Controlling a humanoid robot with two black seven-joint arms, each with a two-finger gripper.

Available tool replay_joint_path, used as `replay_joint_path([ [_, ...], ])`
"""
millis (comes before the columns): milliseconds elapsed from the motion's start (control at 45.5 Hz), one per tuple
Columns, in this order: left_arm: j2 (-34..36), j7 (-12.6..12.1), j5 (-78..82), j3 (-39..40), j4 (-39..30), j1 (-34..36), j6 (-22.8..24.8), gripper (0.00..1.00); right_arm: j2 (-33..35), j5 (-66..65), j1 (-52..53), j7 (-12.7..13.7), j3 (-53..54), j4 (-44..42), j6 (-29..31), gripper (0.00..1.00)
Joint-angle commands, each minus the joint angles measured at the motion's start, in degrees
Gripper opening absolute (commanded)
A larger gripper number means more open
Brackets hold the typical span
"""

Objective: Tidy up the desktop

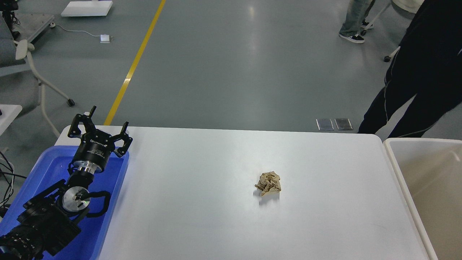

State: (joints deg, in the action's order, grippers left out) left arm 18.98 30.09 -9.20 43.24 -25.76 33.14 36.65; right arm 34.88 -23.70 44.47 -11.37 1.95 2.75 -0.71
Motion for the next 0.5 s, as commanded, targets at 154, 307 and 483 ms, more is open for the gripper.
replay_joint_path([
  [154,0.0,0.0,0.1,0.0,0.0,0.0,0.0,1.00,4.8,0.1,8.2,-7.8,29.6,14.9,-0.3,1.00],
  [307,0.0,0.1,0.0,0.0,0.0,0.0,0.0,1.00,5.2,0.0,6.3,-7.8,40.2,26.2,-0.3,1.00],
  [483,0.0,0.0,0.1,0.0,0.0,0.0,0.0,1.00,3.6,-0.1,0.2,-7.8,51.9,32.6,0.0,1.00],
])
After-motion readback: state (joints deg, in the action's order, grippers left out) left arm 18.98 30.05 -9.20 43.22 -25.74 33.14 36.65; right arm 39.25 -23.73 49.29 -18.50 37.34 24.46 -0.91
